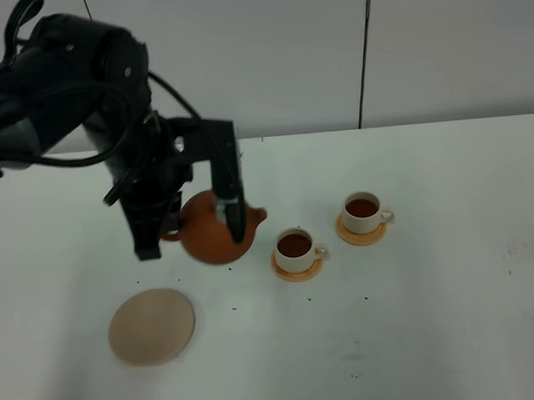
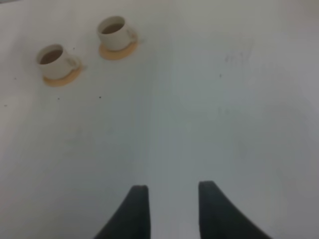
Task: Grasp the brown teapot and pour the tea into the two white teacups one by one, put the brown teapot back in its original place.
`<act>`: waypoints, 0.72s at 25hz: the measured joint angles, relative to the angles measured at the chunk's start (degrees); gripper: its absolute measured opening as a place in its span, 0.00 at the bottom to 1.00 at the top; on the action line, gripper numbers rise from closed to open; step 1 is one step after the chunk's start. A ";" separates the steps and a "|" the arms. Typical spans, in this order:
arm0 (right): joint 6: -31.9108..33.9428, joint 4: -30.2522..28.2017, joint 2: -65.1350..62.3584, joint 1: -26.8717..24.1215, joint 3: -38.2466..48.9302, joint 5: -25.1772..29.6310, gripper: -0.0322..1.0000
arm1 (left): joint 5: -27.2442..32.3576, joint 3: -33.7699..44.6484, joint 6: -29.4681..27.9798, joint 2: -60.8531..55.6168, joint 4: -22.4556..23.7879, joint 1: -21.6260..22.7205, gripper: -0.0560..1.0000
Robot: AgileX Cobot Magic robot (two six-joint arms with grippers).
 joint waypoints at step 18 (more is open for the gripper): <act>0.00 0.14 0.00 0.00 0.00 0.00 0.26 | -20.57 29.73 -5.24 -8.93 1.73 4.25 0.21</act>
